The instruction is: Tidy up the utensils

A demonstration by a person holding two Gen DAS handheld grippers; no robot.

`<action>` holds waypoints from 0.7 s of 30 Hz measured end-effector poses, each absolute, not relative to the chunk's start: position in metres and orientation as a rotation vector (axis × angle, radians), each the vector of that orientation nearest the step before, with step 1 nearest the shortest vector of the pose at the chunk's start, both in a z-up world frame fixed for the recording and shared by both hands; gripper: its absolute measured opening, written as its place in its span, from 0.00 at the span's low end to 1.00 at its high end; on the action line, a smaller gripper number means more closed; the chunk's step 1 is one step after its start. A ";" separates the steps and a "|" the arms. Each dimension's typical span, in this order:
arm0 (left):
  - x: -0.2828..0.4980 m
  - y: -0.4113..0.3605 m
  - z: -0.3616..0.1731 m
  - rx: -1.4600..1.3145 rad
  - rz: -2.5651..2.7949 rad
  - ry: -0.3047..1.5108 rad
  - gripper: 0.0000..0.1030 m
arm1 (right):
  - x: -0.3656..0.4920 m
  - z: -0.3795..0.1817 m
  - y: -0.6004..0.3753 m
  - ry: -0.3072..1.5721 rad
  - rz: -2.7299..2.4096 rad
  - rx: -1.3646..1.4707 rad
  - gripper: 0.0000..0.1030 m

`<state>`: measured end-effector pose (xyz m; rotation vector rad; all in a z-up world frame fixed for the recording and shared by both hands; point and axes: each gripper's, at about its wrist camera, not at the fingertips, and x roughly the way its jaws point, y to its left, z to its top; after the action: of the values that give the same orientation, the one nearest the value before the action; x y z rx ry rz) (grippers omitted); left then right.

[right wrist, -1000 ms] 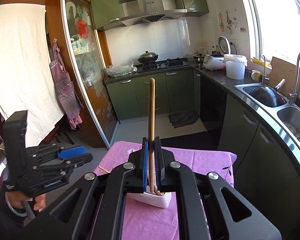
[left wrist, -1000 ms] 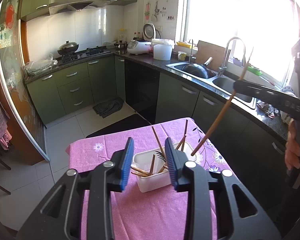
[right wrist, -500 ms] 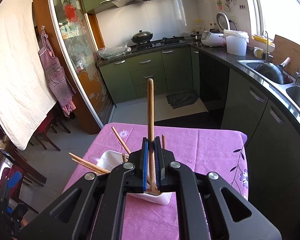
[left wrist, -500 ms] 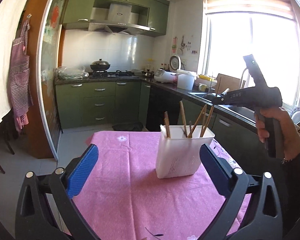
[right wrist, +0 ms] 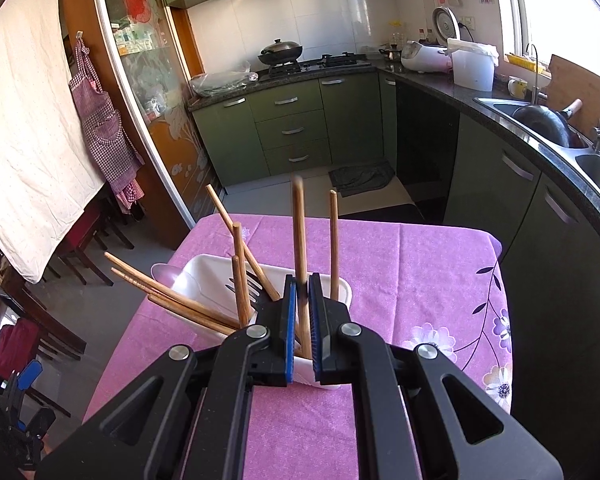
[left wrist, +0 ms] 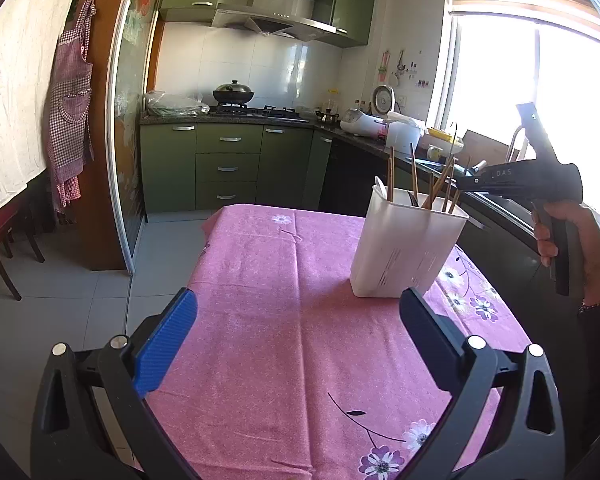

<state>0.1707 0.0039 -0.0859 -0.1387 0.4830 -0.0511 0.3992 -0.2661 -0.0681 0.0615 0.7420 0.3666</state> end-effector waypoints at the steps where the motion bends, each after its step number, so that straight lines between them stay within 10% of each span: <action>1: 0.169 0.002 -0.085 -0.133 -0.055 0.478 0.93 | 0.395 -0.064 -0.267 0.730 0.364 0.061 0.18; 7: 0.158 -0.007 -0.078 -0.106 -0.062 0.447 0.93 | 0.330 -0.030 -0.273 0.610 0.368 0.021 0.24; 15: 0.135 -0.017 -0.083 -0.072 -0.088 0.419 0.93 | 0.207 -0.064 -0.313 0.499 0.306 0.056 0.85; 21: 0.117 -0.021 -0.094 -0.060 -0.090 0.433 0.93 | 0.124 -0.109 -0.324 0.424 0.220 0.012 0.95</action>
<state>0.1168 -0.0207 -0.0936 -0.0596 0.4328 -0.0898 0.1238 -0.3243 -0.1093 0.0119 0.4243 0.2198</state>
